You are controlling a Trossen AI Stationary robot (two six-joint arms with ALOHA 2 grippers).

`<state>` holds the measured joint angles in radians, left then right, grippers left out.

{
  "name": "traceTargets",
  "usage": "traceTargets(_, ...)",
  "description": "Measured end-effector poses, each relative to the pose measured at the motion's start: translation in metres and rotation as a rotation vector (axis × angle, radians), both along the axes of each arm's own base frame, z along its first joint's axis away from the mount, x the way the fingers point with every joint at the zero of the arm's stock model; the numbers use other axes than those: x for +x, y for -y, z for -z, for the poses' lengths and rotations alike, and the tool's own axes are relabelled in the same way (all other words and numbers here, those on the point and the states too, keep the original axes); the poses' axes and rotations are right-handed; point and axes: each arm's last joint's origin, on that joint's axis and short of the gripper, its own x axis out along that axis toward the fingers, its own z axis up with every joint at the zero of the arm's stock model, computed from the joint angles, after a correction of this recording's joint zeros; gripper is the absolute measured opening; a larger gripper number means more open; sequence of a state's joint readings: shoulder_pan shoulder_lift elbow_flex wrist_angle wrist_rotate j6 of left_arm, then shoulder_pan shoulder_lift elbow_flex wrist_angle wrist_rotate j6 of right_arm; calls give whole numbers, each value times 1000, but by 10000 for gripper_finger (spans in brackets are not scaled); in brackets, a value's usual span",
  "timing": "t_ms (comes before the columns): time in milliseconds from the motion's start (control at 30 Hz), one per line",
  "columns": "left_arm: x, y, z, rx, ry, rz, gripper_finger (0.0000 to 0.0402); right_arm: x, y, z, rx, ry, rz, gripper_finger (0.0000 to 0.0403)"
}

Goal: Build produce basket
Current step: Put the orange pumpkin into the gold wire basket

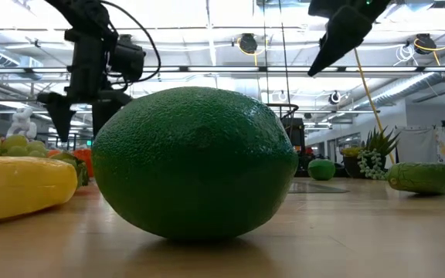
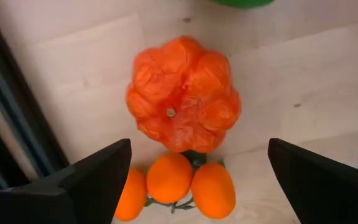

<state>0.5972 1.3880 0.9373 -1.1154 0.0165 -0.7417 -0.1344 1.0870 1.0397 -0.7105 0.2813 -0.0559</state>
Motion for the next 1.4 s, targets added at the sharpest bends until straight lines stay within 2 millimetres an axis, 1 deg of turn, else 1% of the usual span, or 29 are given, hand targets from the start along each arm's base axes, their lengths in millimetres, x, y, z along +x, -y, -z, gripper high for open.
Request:
traceTargets(133, -1, 1, 6, -6, 5, 11, 379, 0, 1, 0, 12, 12, 19, 392)
traceTargets(333, -1, -1, 19, 35, 43, 49, 379, 1, 0, 0, 23, 14, -5, 392)
traceTargets(533, -11, 0, 34, 16, 0, 33, 379, 4, 1, -3, 26, 62, 4, 392)
traceTargets(700, -11, -2, 37, 32, 13, 54, 379, 4, 1, -4, 28, 68, 7, 392)
traceTargets(900, -9, -4, 36, 47, 35, 13, 379, 4, 1, -4, 25, 67, 3, 392)
traceTargets(1033, -9, -4, 36, 72, 15, 2, 379, 4, 1, -4, 24, 66, 2, 392)
traceTargets(1200, -7, -5, 36, 103, 16, 99, 379, 4, 1, -4, 21, 64, -1, 392)
traceTargets(1400, -2, 3, 35, 104, 13, 255, 379, 3, 0, -3, 23, 52, -2, 392)
